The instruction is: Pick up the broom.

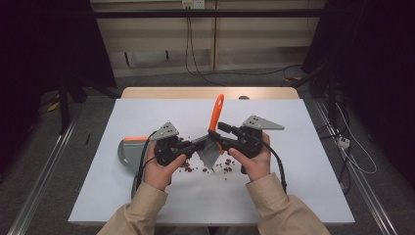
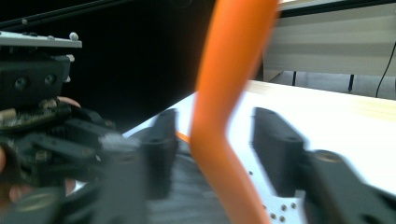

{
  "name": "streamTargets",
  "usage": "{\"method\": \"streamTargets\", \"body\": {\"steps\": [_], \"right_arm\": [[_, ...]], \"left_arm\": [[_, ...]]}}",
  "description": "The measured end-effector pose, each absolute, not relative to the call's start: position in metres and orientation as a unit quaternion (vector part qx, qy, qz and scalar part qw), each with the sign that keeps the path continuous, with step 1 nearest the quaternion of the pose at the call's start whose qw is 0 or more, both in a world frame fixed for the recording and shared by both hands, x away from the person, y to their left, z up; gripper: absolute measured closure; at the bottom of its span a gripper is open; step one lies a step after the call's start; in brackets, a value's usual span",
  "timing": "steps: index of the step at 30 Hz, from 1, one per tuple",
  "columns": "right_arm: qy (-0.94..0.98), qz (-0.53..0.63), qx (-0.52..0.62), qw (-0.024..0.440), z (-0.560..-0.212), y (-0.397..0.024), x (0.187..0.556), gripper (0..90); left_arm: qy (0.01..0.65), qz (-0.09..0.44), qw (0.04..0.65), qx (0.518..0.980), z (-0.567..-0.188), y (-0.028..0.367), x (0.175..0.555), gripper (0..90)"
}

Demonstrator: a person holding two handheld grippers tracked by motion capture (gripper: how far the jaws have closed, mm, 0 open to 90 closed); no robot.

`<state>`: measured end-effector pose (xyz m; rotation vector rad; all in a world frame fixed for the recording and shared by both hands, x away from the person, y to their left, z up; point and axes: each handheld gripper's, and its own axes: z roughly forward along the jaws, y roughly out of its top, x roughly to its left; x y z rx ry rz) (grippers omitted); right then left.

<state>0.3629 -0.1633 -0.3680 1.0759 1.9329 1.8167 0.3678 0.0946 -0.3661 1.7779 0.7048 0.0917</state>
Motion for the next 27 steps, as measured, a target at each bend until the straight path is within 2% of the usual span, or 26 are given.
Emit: {"method": "streamTargets", "body": {"steps": [2,6,9,20,27], "right_arm": [[0.671,0.636,0.359,0.125,-0.376,-0.180,0.361,40.8],[0.676,0.629,0.360,0.133,-0.387,-0.193,0.360,38.8],[0.670,0.646,0.351,0.098,-0.397,-0.202,0.362,38.8],[0.679,0.650,0.333,0.069,-0.400,-0.206,0.365,37.4],[0.685,0.645,0.336,0.051,-0.403,-0.206,0.367,40.7]], "left_arm": [[0.300,0.036,0.582,0.755,-0.365,0.097,0.368,84.9],[0.296,0.028,0.589,0.751,-0.364,0.097,0.368,84.8],[0.292,0.024,0.589,0.753,-0.365,0.095,0.368,84.8],[0.276,0.005,0.592,0.757,-0.366,0.090,0.367,84.7],[0.266,0.006,0.593,0.760,-0.366,0.087,0.366,84.7]]}}
